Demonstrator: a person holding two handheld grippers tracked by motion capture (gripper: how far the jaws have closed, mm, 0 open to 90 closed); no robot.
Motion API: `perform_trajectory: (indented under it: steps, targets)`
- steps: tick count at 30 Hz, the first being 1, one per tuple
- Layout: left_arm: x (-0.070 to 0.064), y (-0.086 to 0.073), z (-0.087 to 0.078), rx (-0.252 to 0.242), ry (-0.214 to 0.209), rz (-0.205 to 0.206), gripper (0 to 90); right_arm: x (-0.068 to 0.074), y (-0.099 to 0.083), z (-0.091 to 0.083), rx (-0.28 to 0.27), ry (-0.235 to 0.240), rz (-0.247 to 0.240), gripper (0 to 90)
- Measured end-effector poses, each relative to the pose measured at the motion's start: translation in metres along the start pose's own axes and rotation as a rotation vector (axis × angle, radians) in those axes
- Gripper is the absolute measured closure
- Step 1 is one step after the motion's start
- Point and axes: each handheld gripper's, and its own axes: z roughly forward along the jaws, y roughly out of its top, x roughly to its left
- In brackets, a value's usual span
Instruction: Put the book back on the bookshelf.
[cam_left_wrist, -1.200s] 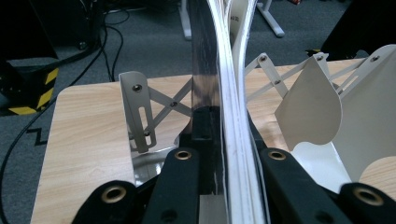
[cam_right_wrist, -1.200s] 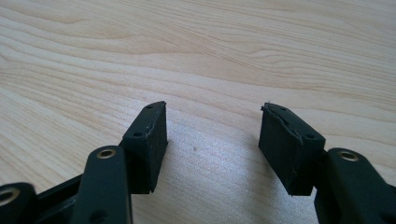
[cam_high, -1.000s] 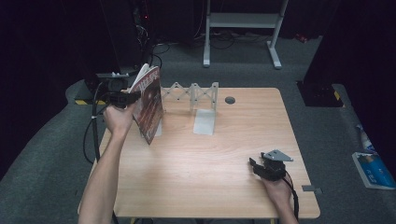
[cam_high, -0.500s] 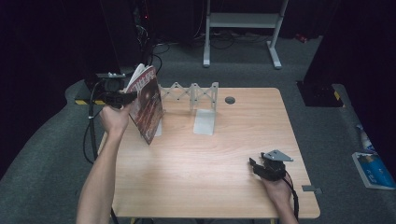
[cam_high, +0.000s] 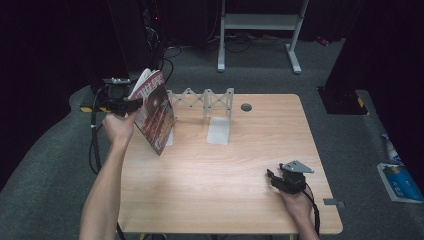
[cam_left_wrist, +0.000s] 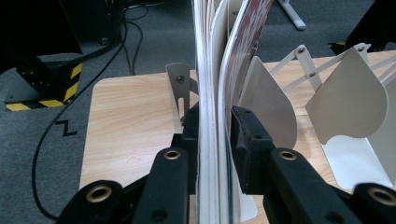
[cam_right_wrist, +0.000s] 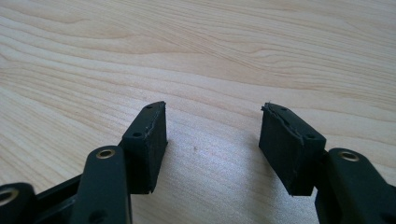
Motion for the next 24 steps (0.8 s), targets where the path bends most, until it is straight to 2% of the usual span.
perform_trajectory:
  steps: [4,11,16,24]
  targets:
    - [0.002,-0.001,0.0,-0.001,0.008,0.004,73.7,0.0,0.0,0.0,0.001,0.0,0.002,41.4]
    - [0.009,-0.007,-0.001,-0.011,0.007,-0.019,65.8,0.0,0.0,0.0,0.0,0.0,0.0,41.3]
    - [0.012,-0.01,-0.006,-0.022,0.011,-0.004,58.0,0.0,0.0,0.0,0.0,0.0,0.002,41.2]
    - [0.013,-0.013,-0.014,-0.058,-0.011,0.011,51.4,0.0,0.0,0.0,0.0,0.0,-0.001,41.3]
